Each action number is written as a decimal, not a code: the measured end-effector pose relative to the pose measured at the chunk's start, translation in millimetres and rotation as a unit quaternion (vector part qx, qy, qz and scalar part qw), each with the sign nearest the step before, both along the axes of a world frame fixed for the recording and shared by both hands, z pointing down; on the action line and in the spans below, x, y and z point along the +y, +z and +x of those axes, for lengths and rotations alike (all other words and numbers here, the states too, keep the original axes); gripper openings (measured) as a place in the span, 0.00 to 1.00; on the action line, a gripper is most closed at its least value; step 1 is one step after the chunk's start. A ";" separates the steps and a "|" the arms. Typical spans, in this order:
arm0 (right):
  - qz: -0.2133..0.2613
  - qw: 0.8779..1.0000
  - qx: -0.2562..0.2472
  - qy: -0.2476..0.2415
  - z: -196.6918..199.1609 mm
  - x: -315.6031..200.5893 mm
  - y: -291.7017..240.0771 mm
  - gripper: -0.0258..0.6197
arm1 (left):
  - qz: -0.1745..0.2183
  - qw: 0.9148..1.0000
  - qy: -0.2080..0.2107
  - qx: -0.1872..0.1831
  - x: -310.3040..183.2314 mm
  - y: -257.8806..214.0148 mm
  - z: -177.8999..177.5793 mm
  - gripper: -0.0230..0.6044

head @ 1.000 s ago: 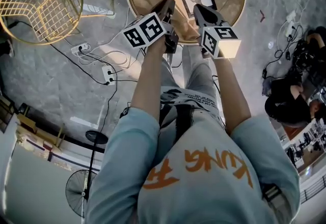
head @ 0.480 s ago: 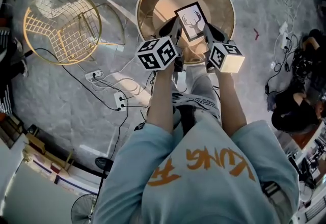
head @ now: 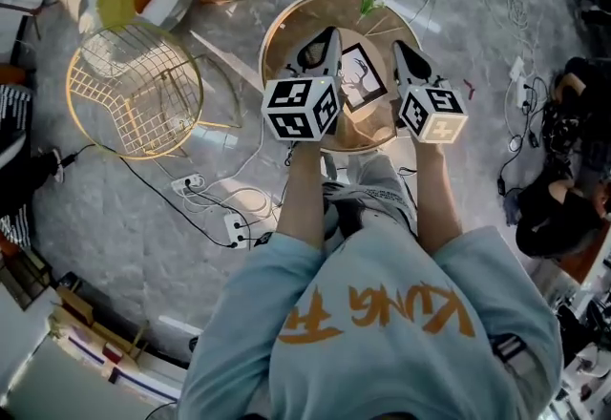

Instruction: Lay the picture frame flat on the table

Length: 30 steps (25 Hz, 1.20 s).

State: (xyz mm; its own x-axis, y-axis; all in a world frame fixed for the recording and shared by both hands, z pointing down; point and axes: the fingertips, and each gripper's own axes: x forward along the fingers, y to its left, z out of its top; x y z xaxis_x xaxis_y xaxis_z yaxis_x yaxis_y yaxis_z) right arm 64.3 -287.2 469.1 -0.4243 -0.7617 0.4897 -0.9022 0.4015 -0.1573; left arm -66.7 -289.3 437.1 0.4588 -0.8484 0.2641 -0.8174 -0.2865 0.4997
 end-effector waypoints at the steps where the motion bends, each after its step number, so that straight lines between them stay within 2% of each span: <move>1: 0.009 1.000 -0.002 -0.003 -0.8 -5.7 -8.9 0.04 | 0.008 1.000 0.000 -0.010 -5.4 -6.7 0.6 0.07; 6: 0.054 0.998 -0.017 -0.009 -6.6 -36.8 -55.3 0.04 | 0.051 0.997 -0.006 -0.061 -29.9 -54.1 -9.4 0.07; 9: 0.085 0.996 -0.022 -0.022 -18.9 -52.9 -84.2 0.04 | 0.086 0.991 -0.021 -0.100 -41.3 -88.0 -24.6 0.07; 12: 0.118 0.992 -0.025 -0.030 -26.7 -66.1 -112.0 0.04 | 0.119 0.984 -0.041 -0.124 -51.0 -120.3 -35.0 0.07; 17: 0.176 0.983 0.024 -0.034 -21.0 -84.4 -151.2 0.04 | 0.156 0.974 -0.052 -0.153 -61.1 -155.0 -33.2 0.07; 23: 0.212 0.976 0.009 -0.041 -25.2 -99.9 -191.1 0.04 | 0.186 0.963 -0.071 -0.180 -67.5 -185.6 -41.3 0.07; 30: 0.231 0.972 0.001 -0.051 -32.2 -107.1 -203.2 0.04 | 0.195 0.959 -0.082 -0.189 -75.5 -189.5 -44.2 0.07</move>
